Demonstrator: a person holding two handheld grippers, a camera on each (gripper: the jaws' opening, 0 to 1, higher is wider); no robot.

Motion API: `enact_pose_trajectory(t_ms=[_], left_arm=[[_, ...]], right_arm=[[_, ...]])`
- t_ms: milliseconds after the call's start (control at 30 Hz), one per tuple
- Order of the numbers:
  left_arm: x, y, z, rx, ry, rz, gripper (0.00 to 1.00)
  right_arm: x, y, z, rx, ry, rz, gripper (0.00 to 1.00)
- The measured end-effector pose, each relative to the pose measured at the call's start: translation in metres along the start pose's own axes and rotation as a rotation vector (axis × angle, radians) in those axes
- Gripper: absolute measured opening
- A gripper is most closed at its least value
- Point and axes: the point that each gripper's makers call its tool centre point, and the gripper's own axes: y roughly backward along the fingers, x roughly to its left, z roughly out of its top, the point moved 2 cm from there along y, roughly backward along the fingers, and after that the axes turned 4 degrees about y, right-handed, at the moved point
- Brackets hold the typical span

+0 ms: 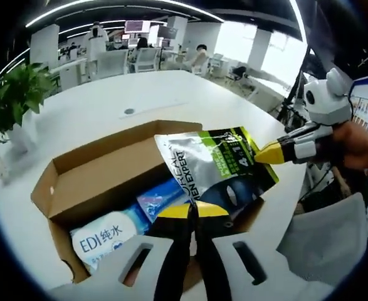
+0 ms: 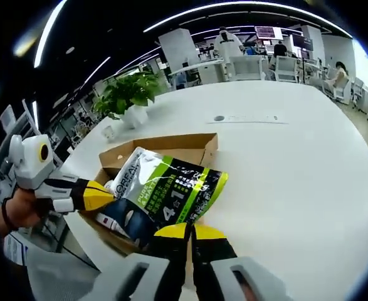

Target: Operate the shoe box by opening the lid, removing the specified soft item, and placing it in the target area until the item is outside and the box remains undamaged.

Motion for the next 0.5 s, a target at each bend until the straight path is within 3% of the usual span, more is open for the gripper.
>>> enact_pose_trajectory(t_ms=[500], left_arm=[[-0.054,-0.036,0.027,0.017,-0.092,-0.079,0.0]], right_arm=[[-0.058,0.037,-0.006,-0.023,-0.041,-0.074,0.0]])
